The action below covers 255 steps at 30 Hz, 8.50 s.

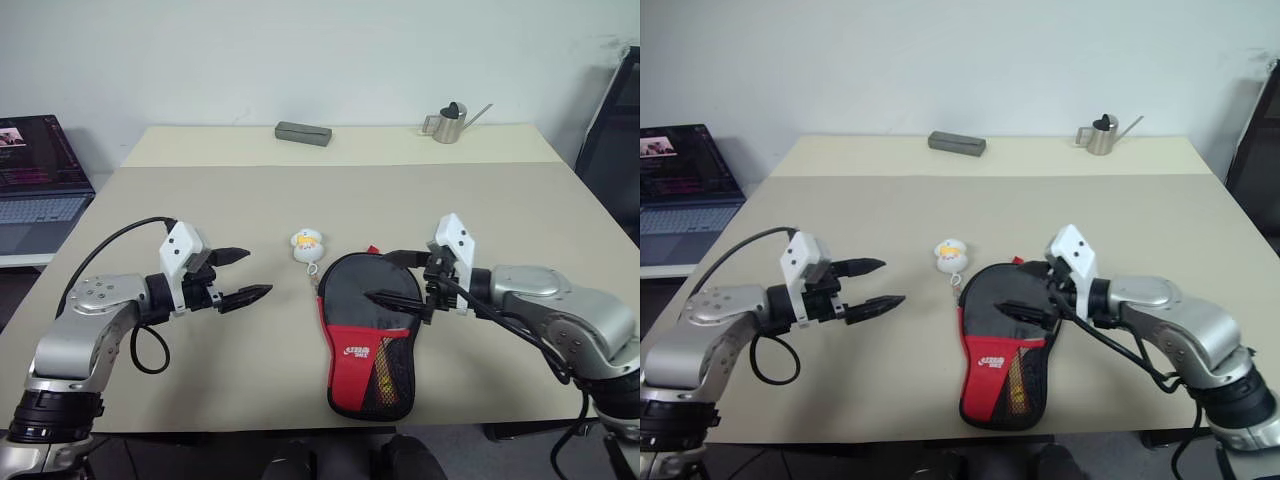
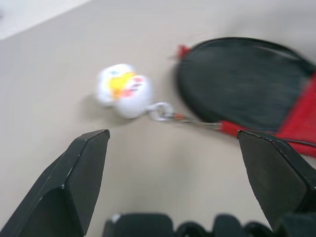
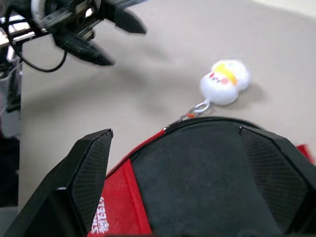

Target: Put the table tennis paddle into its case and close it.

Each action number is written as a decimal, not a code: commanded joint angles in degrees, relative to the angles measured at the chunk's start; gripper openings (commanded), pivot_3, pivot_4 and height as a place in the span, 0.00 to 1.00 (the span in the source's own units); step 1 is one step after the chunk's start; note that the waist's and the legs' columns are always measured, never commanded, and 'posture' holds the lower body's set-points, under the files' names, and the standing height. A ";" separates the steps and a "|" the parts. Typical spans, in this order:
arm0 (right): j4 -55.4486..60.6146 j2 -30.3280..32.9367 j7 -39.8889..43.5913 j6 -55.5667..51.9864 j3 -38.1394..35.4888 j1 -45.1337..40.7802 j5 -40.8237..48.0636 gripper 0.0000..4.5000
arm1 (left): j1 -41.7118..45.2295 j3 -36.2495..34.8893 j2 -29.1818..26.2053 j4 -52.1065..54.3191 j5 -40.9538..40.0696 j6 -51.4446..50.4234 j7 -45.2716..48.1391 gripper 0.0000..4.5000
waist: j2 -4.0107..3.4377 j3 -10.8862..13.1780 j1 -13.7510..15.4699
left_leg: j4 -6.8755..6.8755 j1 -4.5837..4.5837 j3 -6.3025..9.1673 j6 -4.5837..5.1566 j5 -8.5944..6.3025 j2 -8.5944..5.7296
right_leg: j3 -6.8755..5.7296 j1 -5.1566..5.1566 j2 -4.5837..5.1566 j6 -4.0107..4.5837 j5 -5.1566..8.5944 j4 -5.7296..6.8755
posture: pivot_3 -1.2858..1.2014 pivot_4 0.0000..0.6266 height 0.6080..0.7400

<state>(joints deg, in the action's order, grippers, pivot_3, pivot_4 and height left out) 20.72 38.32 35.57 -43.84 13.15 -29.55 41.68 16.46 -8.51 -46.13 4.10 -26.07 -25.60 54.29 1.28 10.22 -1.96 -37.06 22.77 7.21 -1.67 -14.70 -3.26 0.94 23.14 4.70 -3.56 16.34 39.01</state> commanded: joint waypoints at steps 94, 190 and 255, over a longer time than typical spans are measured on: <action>-23.92 -24.03 -0.77 2.77 7.57 5.43 -36.35 1.00 | 49.92 14.78 27.03 -70.96 28.21 23.77 -3.83 0.04 | 0.32 -0.28 -0.37 | 0.04 -0.95 0.31 -0.37 0.20 -0.14 | -0.16 -0.89 -0.40 0.08 -0.25 -0.03 | 0.52 0.24 1.00; -9.25 -21.75 -8.80 -7.58 5.63 16.30 -33.51 1.00 | 60.37 17.46 44.28 -82.47 47.89 31.43 -29.68 0.91 | 0.00 -1.00 -0.23 | 0.20 -1.89 0.35 -0.42 0.16 -0.11 | -0.30 -1.97 -0.34 -0.57 0.12 -0.24 | 0.52 0.24 1.00; 2.17 11.39 16.65 -11.68 -23.51 8.64 -2.50 1.00 | 24.56 30.02 30.93 -26.83 19.45 17.23 16.13 0.91 | 0.13 -0.43 0.45 | 0.85 -0.62 0.34 -0.29 0.09 -0.04 | -0.22 -0.95 -0.09 -0.15 -0.12 -1.31 | 0.52 0.24 1.00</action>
<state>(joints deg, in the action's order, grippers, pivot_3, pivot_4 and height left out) 21.11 49.17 52.65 -55.56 -8.33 -20.76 37.93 39.56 20.47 -15.87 -21.96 -7.71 -10.42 70.57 1.41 9.79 -1.51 -36.23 22.15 7.55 -1.96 -14.61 -3.31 0.72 22.19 4.62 -3.71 16.22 37.71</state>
